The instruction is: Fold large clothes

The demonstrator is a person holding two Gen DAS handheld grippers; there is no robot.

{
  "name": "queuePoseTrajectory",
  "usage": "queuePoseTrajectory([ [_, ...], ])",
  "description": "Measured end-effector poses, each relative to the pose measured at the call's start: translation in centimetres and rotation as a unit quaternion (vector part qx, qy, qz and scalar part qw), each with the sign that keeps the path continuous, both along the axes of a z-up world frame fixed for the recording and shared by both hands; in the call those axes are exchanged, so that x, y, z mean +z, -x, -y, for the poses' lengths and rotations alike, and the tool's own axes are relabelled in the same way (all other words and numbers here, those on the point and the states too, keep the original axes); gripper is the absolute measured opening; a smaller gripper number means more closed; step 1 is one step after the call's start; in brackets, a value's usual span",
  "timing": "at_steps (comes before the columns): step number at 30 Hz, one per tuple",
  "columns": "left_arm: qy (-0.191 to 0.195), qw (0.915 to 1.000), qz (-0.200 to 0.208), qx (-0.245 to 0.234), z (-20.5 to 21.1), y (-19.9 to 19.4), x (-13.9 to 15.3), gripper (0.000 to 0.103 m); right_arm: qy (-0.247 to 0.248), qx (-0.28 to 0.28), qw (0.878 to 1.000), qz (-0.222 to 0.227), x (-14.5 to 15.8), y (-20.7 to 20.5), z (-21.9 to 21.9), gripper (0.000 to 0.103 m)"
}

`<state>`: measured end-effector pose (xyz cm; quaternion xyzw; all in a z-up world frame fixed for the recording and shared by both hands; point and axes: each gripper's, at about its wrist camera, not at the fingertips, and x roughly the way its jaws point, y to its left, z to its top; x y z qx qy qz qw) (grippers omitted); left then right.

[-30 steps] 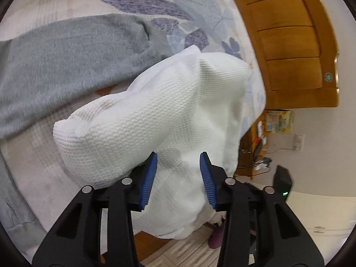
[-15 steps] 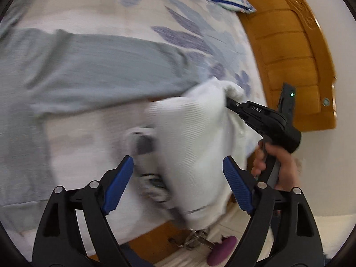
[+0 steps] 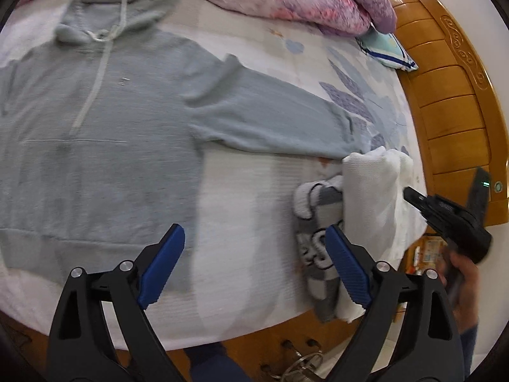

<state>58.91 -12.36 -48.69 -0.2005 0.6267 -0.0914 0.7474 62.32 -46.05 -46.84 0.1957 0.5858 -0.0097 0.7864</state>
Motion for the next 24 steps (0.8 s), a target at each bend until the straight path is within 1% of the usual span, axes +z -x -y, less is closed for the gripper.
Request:
queuePoseTrajectory([
  [3,-0.022,0.9995,0.023,-0.001,-1.6,2.3,1.6,0.093,0.006,0.036,0.999,0.018,2.4,3.5,-4.7,0.007],
  [4,-0.033,0.9988,0.037,-0.003,-2.3,3.5,2.6,0.093,0.008,0.044,0.999,0.023,3.2,4.6,-6.0,0.009],
  [5,-0.039,0.9980,0.049,-0.004,-3.0,4.5,3.5,0.093,0.009,0.056,0.998,0.032,4.4,6.5,-8.1,0.014],
  [6,-0.047,0.9972,0.058,-0.005,-3.5,5.5,4.3,0.095,0.017,0.063,0.997,0.038,5.3,7.7,-9.4,0.025],
  [7,-0.057,0.9960,0.069,-0.008,-4.2,6.8,5.4,0.096,0.029,0.068,0.996,0.043,6.1,8.8,-10.5,0.032],
  [8,-0.066,0.9946,0.080,-0.009,-5.0,8.0,6.5,0.096,0.050,0.075,0.994,0.058,7.6,10.7,-12.2,0.042],
  [9,-0.073,0.9935,0.087,-0.010,-5.6,8.9,7.4,0.096,0.063,0.081,0.992,0.071,8.9,12.2,-13.6,0.044],
  [10,-0.082,0.9915,0.101,-0.010,-6.7,10.7,8.9,0.097,0.073,0.084,0.991,0.077,9.8,13.4,-14.6,0.046],
  [11,-0.086,0.9903,0.109,-0.009,-7.2,11.5,9.8,0.097,0.082,0.086,0.989,0.089,11.2,15.1,-16.0,0.050],
  [12,-0.091,0.9885,0.120,-0.009,-7.9,12.8,11.2,0.097,0.086,0.089,0.987,0.100,12.5,16.7,-17.2,0.056],
  [13,-0.098,0.9863,0.132,-0.011,-8.8,14.4,12.8,0.097,0.091,0.090,0.986,0.107,13.4,17.8,-18.1,0.059],
  [14,-0.105,0.9842,0.142,-0.011,-9.6,15.7,14.2,0.098,0.099,0.091,0.984,0.120,14.8,19.5,-19.3,0.063],
  [16,-0.122,0.9797,0.159,-0.008,-10.8,18.1,16.8,0.098,0.107,0.094,0.980,0.140,17.2,22.1,-21.2,0.066],
  [18,-0.134,0.9739,0.183,-0.005,-12.2,20.8,19.9,0.098,0.100,0.093,0.978,0.160,19.9,25.1,-22.9,0.072],
  [19,-0.139,0.9721,0.189,-0.003,-12.5,21.6,20.9,0.098,0.098,0.092,0.977,0.169,21.2,26.5,-23.6,0.074],
  [20,-0.144,0.9692,0.200,0.000,-13.1,23.0,22.7,0.098,0.098,0.091,0.976,0.173,22.1,27.4,-24.0,0.076],
  [22,-0.144,0.9673,0.209,0.002,-13.6,24.8,24.8,0.098,0.094,0.095,0.973,0.186,24.4,29.7,-25.0,0.078],
  [24,-0.144,0.9652,0.219,0.004,-14.0,26.6,26.8,0.098,0.095,0.097,0.972,0.193,26.2,31.5,-25.6,0.082],
])
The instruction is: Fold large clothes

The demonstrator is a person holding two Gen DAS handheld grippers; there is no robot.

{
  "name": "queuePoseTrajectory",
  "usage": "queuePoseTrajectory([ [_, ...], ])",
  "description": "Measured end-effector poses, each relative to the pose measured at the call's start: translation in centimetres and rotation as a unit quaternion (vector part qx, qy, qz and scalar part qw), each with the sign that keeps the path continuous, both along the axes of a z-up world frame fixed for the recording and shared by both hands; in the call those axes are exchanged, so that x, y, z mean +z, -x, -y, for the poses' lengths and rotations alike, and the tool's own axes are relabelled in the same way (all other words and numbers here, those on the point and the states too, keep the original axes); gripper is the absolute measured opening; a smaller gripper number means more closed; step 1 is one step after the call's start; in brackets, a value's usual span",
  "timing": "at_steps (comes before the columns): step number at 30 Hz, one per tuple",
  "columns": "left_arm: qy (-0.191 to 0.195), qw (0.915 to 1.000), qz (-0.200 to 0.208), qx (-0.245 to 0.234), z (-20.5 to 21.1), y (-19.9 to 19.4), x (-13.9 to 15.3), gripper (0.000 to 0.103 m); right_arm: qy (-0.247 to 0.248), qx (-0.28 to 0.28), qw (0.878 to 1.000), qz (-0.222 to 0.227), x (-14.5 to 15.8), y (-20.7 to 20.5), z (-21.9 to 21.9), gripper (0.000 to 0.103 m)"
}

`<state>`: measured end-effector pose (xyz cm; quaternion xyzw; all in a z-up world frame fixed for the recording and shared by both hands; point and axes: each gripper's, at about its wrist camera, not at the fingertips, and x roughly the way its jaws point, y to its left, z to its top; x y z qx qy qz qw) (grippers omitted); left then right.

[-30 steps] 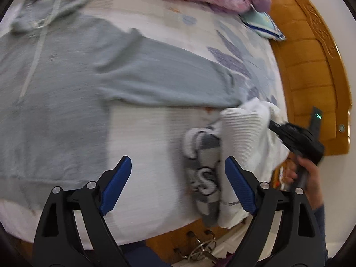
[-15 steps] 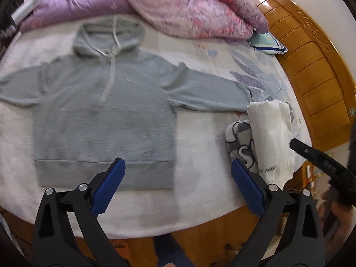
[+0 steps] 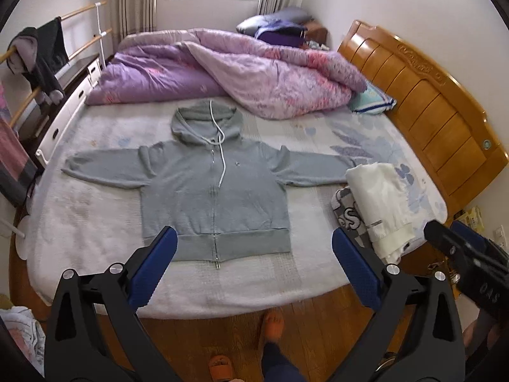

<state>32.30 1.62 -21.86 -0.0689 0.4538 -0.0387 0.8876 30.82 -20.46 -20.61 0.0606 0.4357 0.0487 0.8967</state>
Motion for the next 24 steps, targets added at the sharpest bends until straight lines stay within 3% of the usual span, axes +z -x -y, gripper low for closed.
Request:
queuePoseTrajectory([
  [11,-0.010,0.9982,0.054,0.026,0.8,9.3,8.3,0.098,-0.009,0.028,0.999,0.042,7.2,7.5,0.4,0.090],
  [24,-0.016,0.9917,0.104,0.074,6.3,18.9,13.6,0.098,-0.008,0.075,0.994,0.079,10.7,14.7,4.4,0.093],
])
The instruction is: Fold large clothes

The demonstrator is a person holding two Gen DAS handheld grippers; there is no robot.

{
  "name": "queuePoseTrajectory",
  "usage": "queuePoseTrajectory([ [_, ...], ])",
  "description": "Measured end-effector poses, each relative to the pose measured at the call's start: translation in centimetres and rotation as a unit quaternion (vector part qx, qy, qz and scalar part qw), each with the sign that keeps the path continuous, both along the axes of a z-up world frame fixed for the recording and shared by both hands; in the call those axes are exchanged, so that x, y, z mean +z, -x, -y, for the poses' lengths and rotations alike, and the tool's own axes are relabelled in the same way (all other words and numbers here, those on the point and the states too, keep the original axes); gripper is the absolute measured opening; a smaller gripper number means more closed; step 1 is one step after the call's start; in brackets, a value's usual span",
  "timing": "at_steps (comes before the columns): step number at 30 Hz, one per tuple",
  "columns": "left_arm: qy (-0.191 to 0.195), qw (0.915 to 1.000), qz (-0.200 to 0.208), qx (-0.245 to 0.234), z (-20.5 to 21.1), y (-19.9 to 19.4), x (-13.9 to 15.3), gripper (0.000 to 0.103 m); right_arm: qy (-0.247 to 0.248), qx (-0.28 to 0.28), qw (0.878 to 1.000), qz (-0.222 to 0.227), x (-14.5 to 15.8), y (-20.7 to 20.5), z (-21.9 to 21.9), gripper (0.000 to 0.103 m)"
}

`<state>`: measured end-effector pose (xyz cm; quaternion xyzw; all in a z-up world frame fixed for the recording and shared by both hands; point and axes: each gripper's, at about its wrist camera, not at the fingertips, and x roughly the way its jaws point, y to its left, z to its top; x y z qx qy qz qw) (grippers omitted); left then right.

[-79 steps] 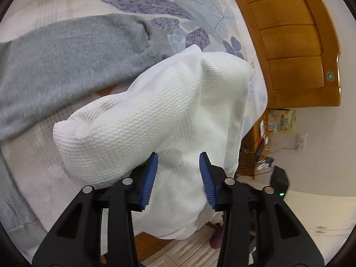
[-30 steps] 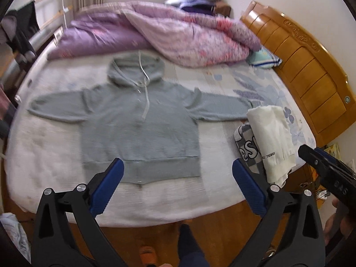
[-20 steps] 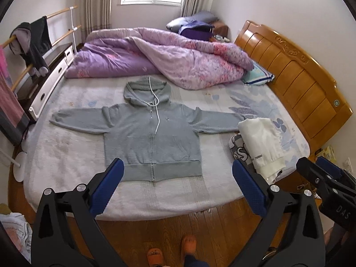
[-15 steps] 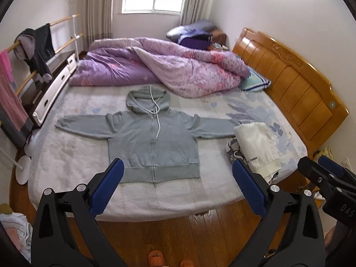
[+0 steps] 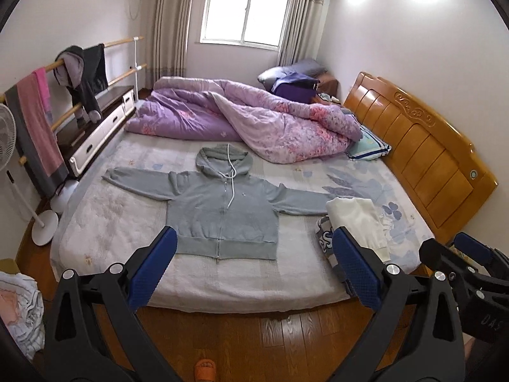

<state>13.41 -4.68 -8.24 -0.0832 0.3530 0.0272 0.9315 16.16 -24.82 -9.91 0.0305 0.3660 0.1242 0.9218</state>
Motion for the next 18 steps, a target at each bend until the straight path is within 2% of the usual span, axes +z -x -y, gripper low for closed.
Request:
queuePoseTrajectory([
  [3,0.008,1.0000,0.004,0.002,1.3,1.8,1.1,0.098,-0.001,0.006,1.000,0.000,0.3,1.4,0.8,0.093],
  [9,-0.015,0.9997,0.018,-0.005,3.3,4.3,2.9,0.098,-0.013,0.006,1.000,0.013,1.5,4.0,2.1,0.093],
  [18,-0.025,0.9990,0.036,-0.004,3.6,6.2,4.4,0.098,0.005,0.010,0.999,0.046,3.3,6.0,1.9,0.094],
])
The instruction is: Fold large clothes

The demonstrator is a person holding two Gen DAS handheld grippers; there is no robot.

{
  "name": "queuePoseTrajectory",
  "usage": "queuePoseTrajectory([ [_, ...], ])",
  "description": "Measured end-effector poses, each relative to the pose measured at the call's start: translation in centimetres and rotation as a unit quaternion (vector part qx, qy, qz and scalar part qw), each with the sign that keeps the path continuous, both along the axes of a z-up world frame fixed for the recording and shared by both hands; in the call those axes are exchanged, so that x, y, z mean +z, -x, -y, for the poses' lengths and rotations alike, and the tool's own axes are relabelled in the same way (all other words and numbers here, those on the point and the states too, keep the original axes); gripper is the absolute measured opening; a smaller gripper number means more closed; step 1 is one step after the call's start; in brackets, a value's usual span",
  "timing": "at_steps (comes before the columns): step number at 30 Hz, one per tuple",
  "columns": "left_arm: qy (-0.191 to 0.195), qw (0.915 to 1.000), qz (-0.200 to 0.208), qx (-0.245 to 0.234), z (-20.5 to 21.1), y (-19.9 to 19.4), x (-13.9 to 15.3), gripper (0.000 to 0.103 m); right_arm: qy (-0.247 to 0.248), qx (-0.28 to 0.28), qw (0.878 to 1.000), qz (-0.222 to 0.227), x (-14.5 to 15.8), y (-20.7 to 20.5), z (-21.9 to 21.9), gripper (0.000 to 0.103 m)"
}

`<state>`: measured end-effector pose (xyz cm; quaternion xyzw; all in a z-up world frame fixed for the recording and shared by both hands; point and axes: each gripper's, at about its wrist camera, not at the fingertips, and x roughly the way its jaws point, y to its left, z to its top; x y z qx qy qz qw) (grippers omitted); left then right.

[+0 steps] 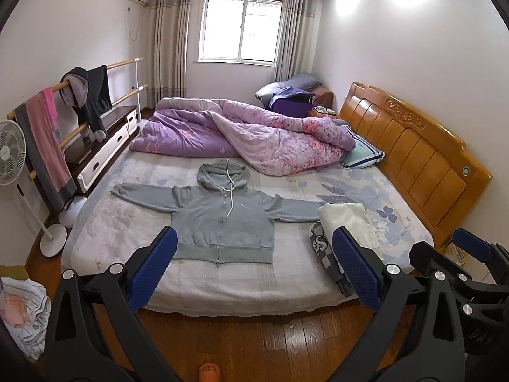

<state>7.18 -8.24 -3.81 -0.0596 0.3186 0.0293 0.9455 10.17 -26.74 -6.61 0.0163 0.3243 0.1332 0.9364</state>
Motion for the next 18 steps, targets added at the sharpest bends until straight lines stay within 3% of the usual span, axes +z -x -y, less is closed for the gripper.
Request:
queuePoseTrajectory([
  [7,-0.025,0.9996,0.013,0.000,0.6,0.4,1.2,0.098,-0.001,-0.004,1.000,0.008,0.7,0.3,-0.1,0.094],
  [18,-0.032,0.9989,0.034,-0.004,0.3,-0.3,2.6,0.098,-0.001,-0.011,1.000,0.020,1.5,-0.1,-0.1,0.094],
])
